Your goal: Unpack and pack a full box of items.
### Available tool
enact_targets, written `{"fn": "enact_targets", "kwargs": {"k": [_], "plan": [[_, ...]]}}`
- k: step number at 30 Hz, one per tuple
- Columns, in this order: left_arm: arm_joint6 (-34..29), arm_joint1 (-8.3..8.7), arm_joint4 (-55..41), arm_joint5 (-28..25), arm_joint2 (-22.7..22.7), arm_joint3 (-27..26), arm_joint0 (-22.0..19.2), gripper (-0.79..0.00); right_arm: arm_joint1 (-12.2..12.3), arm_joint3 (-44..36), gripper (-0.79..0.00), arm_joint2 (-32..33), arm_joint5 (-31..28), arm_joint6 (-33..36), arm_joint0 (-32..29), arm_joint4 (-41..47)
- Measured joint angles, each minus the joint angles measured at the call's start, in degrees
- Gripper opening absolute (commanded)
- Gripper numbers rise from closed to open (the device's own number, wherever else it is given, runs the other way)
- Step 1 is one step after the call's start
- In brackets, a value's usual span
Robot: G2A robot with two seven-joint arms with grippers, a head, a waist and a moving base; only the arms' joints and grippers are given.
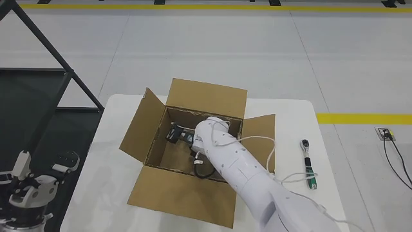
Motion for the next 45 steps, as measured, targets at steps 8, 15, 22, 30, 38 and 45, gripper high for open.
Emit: {"fn": "enact_targets", "kwargs": {"k": [8,15,22,30,38,45], "plan": [[-0.12,0.01,0.24,0.39,0.03,0.3,-0.41,0.0,0.08,-0.13,-0.296,1.36,5.38,0.45,-0.91,1.88],[0.02,-0.02,0.25,0.41,0.12,0.32,-0.5,0.0,-0.05,-0.36,-0.431,1.91,10.49,0.18,-1.68,2.05],[-0.07,-0.06,0.19,0.29,0.18,0.38,-0.54,0.0,-0.23,-0.36,-0.416,2.29,14.43,1.38,-2.26,1.91],[-0.25,-0.1,0.1,0.14,0.07,0.45,-0.39,0.0,-0.07,-0.1,-0.785,2.97,13.28,1.31,-2.49,2.33],[-0.55,-0.13,0.18,0.17,0.06,0.07,-0.24,0.0,0.6,0.15,-0.785,3.81,9.79,-0.07,-1.69,2.82],[-1.05,-0.05,1.11,0.97,0.87,-0.38,-0.98,0.0,1.61,0.68,-0.785,4.68,5.58,-1.25,-1.4,3.53]]}}
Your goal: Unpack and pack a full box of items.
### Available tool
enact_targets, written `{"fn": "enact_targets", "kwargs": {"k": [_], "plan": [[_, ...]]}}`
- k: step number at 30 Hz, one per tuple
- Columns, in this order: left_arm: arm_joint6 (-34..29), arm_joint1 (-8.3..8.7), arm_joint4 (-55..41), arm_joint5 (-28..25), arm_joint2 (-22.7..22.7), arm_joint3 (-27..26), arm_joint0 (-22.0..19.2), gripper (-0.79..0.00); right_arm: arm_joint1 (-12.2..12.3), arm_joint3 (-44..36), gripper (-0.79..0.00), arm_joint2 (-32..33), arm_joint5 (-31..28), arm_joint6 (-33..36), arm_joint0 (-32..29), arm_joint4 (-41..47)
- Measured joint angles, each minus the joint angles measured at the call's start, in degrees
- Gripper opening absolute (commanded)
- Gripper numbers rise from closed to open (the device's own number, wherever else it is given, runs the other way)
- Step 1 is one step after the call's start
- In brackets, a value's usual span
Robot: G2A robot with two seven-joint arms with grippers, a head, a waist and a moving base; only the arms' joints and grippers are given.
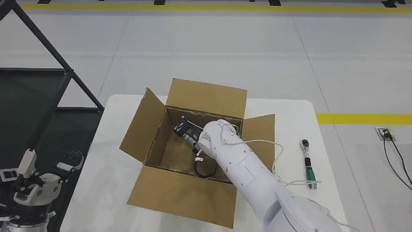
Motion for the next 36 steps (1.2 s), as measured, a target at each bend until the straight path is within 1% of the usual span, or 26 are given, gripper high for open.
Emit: {"fn": "enact_targets", "kwargs": {"k": [6,11,17,28,33,36], "plan": [[-0.41,0.14,1.17,0.93,0.91,-0.33,-1.09,0.0,1.22,-0.01,-0.785,0.62,-3.31,-4.35,-0.36,0.15],[-0.49,0.19,2.06,1.33,1.68,-0.68,-1.38,0.0,2.21,-1.03,-0.785,0.72,-4.44,-8.88,-1.06,-0.77],[-0.45,0.21,2.29,1.19,2.0,-0.75,-1.46,0.0,2.94,-3.74,-0.785,0.65,-2.71,-10.83,-2.06,-2.25],[-0.01,0.11,1.66,0.2,1.69,-0.66,-0.36,0.0,4.86,-10.31,-0.785,1.52,0.35,-11.63,-3.77,-4.53],[0.16,0.1,1.52,0.11,1.54,-0.7,-0.08,0.0,6.33,-15.37,-0.785,2.4,1.73,-11.12,-5.21,-6.08],[0.14,0.1,1.47,0.11,1.54,-0.73,-0.06,0.0,7.64,-19.32,-0.785,3.28,2.73,-10.94,-6.68,-7.46]]}}
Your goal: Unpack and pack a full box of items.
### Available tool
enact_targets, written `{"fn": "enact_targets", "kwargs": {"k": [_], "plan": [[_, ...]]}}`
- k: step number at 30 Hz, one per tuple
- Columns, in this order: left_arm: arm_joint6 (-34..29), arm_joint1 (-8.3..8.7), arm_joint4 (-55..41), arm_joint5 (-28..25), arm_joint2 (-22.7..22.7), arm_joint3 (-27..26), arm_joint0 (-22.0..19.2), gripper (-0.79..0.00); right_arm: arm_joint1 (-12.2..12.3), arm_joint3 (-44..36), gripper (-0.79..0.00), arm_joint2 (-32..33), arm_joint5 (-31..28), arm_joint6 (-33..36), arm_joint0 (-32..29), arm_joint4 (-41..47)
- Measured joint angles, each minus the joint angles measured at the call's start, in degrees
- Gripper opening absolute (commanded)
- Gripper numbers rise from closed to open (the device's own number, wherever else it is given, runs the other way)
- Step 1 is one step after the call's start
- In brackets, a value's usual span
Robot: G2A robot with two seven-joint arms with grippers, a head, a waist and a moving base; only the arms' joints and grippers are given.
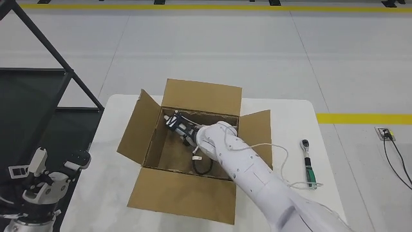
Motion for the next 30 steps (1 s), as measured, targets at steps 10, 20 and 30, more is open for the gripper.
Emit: {"fn": "enact_targets", "kwargs": {"k": [10,20,30], "plan": [[-0.29,0.09,0.31,0.48,0.5,0.21,-0.79,0.0,6.45,-22.5,-0.785,6.24,5.82,6.78,-10.17,-7.87],[0.08,0.13,0.33,0.7,0.78,0.48,-1.21,0.0,11.36,-45.99,-0.785,14.58,8.6,14.56,-23.14,-17.41],[0.13,0.17,0.62,0.79,1.31,0.55,-1.62,0.0,11.4,-46.87,-0.785,14.61,11.09,16.35,-23.54,-19.47]]}}
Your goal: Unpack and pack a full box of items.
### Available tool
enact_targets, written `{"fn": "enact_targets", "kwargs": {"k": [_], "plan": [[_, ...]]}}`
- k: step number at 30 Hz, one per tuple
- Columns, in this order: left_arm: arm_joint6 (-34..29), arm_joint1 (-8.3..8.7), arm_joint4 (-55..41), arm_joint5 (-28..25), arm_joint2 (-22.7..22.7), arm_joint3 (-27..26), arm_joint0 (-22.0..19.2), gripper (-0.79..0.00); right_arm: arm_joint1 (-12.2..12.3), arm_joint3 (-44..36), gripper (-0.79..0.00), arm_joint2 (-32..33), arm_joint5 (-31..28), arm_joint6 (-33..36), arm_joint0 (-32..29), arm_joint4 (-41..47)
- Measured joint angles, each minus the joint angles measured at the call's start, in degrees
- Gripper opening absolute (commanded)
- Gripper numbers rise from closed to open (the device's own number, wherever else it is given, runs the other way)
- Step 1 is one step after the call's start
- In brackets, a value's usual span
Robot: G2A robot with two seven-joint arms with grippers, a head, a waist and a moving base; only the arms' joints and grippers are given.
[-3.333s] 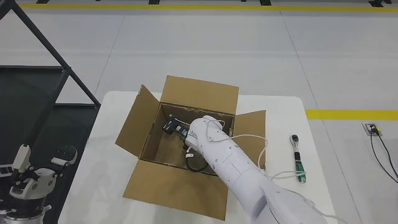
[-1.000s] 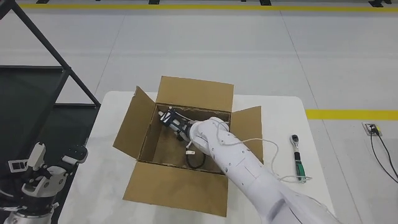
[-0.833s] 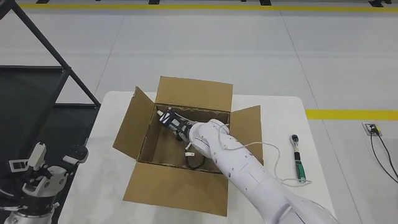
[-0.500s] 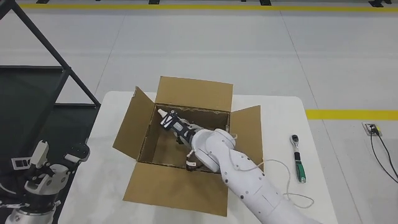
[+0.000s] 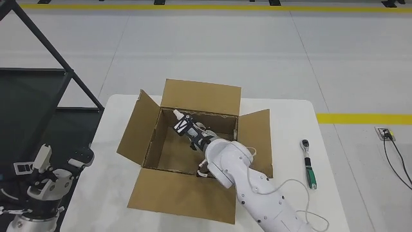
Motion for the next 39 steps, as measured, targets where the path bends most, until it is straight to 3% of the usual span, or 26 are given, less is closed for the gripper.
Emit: {"fn": "enact_targets", "kwargs": {"k": [10,16,22,29,39], "plan": [[0.06,-0.02,-0.49,-0.52,-0.89,0.22,1.08,0.0,0.04,-0.29,-0.785,0.24,-0.87,-0.92,-0.61,0.47],[0.16,-0.04,-0.74,-0.42,-1.09,0.07,1.43,0.0,0.66,-6.48,-0.785,4.11,-2.64,-0.9,-2.94,3.33],[-0.53,0.07,-0.14,0.37,-0.38,-0.11,0.62,0.0,2.6,-21.97,-0.785,11.55,-5.28,1.73,-11.49,5.76],[-1.2,0.21,0.8,1.27,0.93,0.03,-0.59,0.0,4.94,-40.73,-0.785,23.79,-11.8,5.25,-24.14,15.36],[-1.29,0.33,2.11,1.91,2.74,0.06,-1.51,0.0,6.9,-55.71,-0.785,42.94,-11.86,1.37,-38.51,27.87]]}}
